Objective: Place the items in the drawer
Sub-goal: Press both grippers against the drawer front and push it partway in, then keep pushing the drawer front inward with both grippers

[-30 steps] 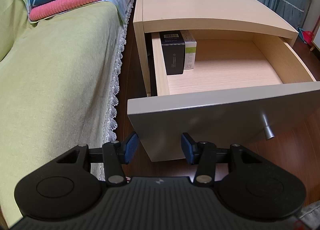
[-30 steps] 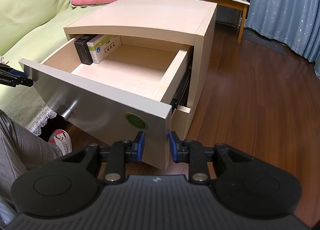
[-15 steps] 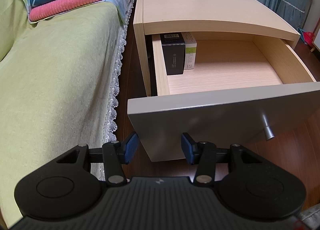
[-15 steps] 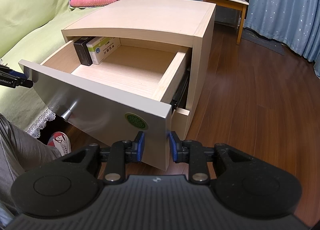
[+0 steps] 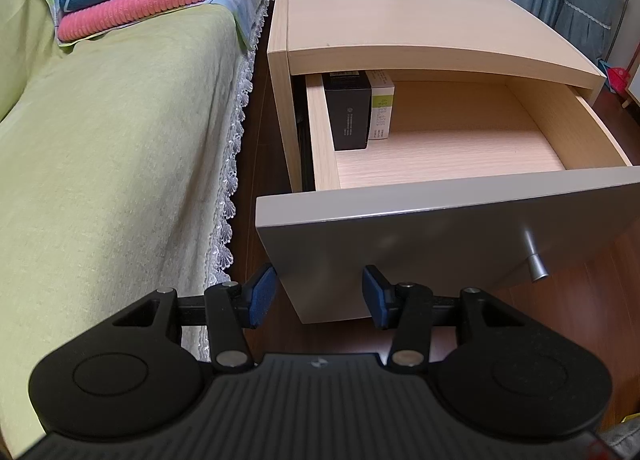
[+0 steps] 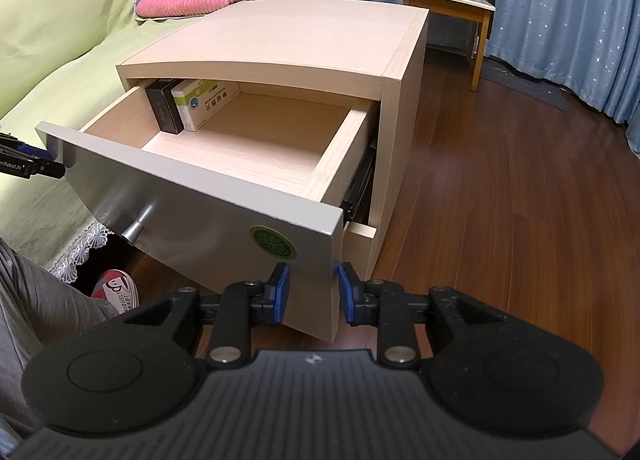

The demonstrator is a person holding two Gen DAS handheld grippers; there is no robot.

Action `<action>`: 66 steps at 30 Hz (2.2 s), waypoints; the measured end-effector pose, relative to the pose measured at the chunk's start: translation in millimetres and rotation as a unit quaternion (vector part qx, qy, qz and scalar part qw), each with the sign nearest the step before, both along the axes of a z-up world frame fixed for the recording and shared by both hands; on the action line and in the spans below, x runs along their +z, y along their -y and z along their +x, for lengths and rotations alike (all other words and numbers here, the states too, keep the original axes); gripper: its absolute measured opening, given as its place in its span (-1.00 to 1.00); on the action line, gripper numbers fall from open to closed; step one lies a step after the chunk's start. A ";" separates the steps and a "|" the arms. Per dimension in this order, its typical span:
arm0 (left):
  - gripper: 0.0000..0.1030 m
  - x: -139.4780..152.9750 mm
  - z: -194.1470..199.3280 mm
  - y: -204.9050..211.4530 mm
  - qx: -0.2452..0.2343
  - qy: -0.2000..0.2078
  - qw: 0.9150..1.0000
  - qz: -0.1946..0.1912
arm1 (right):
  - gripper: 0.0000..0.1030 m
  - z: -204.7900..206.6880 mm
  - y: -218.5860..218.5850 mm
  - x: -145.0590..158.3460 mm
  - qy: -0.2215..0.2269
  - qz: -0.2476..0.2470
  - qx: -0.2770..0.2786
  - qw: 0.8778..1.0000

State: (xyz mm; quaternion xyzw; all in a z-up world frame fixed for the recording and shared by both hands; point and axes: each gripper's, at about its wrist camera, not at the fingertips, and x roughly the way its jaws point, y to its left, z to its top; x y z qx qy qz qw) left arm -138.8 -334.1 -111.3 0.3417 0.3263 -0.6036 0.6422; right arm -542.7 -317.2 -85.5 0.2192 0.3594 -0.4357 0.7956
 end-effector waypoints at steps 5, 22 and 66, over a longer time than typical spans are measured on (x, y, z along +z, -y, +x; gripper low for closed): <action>0.01 0.3 0.6 1.5 -0.001 0.000 1.000 -0.001 | -0.54 0.3 1.3 -0.8 0.001 -0.001 -0.002 1.000; 0.01 -2.1 1.5 14.0 -0.001 0.000 1.000 -0.001 | -0.54 1.9 9.3 -1.3 0.000 -0.003 -0.008 1.000; 0.01 -3.0 5.6 40.2 0.001 -0.003 1.000 -0.008 | -0.54 11.8 27.4 -3.6 0.000 -0.010 -0.035 0.999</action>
